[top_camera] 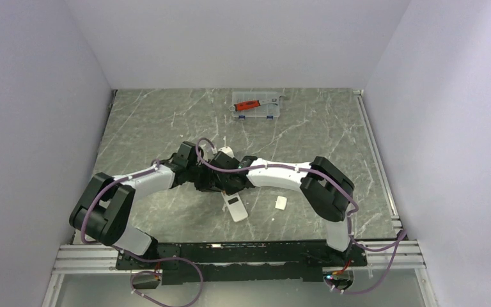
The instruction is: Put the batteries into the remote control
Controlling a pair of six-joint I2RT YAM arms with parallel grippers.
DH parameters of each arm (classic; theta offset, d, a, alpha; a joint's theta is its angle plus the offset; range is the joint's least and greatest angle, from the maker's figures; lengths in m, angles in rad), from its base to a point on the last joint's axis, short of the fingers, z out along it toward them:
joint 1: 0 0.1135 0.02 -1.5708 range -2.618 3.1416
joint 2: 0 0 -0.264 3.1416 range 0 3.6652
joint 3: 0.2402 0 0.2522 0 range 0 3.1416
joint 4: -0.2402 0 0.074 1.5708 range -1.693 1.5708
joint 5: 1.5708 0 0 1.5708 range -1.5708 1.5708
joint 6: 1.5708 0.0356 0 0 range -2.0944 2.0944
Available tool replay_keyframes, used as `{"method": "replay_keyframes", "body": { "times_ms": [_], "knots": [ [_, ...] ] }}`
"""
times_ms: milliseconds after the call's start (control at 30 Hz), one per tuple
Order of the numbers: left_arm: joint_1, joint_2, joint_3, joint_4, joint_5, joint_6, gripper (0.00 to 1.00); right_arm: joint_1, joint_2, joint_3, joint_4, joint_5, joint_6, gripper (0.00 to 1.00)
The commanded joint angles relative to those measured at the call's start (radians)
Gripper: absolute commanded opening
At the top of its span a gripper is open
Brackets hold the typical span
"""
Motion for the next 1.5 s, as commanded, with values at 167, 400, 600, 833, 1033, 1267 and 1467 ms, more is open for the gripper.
{"method": "replay_keyframes", "body": {
  "times_ms": [167, 400, 600, 833, 1033, 1267, 1467],
  "knots": [
    [-0.005, -0.072, 0.002, -0.023, -0.042, 0.017, 0.23, 0.009, -0.126, 0.007, -0.032, 0.017, 0.033, 0.13],
    [-0.005, -0.081, 0.001, -0.039, -0.058, 0.025, 0.23, 0.009, -0.214, -0.058, -0.009, 0.003, 0.047, 0.17],
    [-0.005, -0.072, 0.023, -0.05, -0.05, 0.038, 0.23, 0.009, -0.301, -0.173, 0.047, -0.037, 0.065, 0.19],
    [-0.005, -0.035, 0.08, -0.076, -0.038, 0.073, 0.25, 0.01, -0.44, -0.359, 0.14, -0.128, 0.09, 0.1],
    [-0.005, 0.05, 0.144, -0.045, 0.02, 0.081, 0.29, 0.018, -0.551, -0.519, 0.251, -0.237, 0.12, 0.0],
    [-0.007, 0.176, 0.231, -0.015, 0.103, 0.071, 0.37, 0.077, -0.615, -0.646, 0.366, -0.28, 0.179, 0.0],
    [-0.048, 0.271, 0.324, -0.039, 0.117, 0.076, 0.41, 0.133, -0.597, -0.699, 0.476, -0.301, 0.226, 0.0]
  ]
}}
